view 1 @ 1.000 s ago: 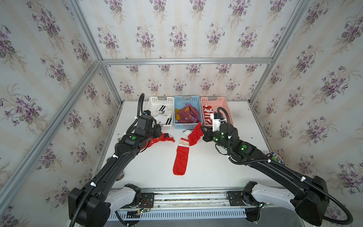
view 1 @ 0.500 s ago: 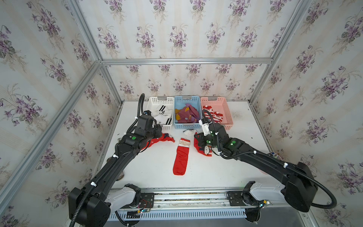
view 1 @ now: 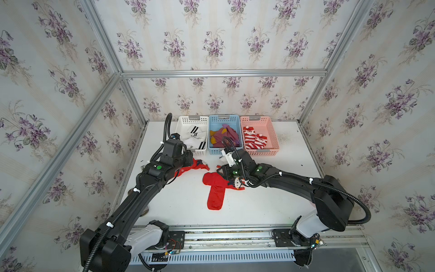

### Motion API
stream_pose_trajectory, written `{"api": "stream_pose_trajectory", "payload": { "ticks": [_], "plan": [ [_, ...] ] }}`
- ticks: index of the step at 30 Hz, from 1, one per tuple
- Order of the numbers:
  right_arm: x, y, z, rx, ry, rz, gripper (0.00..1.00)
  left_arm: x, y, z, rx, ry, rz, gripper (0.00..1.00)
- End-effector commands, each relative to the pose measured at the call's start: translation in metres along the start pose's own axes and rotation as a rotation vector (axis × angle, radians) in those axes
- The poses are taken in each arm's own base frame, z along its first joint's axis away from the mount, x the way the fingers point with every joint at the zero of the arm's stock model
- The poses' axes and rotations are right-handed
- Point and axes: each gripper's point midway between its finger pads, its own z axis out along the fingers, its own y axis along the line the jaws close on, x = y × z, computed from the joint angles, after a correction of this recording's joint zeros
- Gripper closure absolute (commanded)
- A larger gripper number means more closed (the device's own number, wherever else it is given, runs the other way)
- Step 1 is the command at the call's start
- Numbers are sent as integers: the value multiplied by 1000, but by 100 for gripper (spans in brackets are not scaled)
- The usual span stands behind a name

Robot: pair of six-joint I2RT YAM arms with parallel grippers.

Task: Sort the socks into the basket by color
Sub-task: Place the sock at the center of the board, then pick up the sock at the center of the board.

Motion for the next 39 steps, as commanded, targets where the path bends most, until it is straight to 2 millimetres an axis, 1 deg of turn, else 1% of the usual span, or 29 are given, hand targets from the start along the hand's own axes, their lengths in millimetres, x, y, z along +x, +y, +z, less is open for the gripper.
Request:
{"api": "stream_pose_trajectory", "payload": {
  "ticks": [1,4,8,10,13,18,23,27,32,39],
  "plan": [
    [-2,-12,-4,65,-21,11,58,-2,1,-2,-7,-9,-1,46],
    [9,-28,-5,106,-8,32,58,-2,1,-3,-4,-11,-2,46],
    [26,-57,-6,150,13,89,58,-2,1,-3,-3,-9,-3,46],
    [32,-68,-8,168,15,109,58,-1,0,-2,-2,-6,-1,46],
    [48,-85,-9,206,39,137,57,-1,1,-2,-2,-7,-2,46],
    [69,-107,-10,255,70,187,58,-1,0,-2,0,-11,-6,46],
    [83,-124,-15,312,85,220,56,1,2,0,-6,-3,-2,46],
    [91,-133,-19,325,91,243,56,2,2,1,-5,-1,-1,46],
    [94,-131,-14,305,101,255,56,3,2,3,-5,4,-3,46],
    [97,-127,-3,262,111,275,59,2,3,0,-9,-1,2,46]
  ]
}}
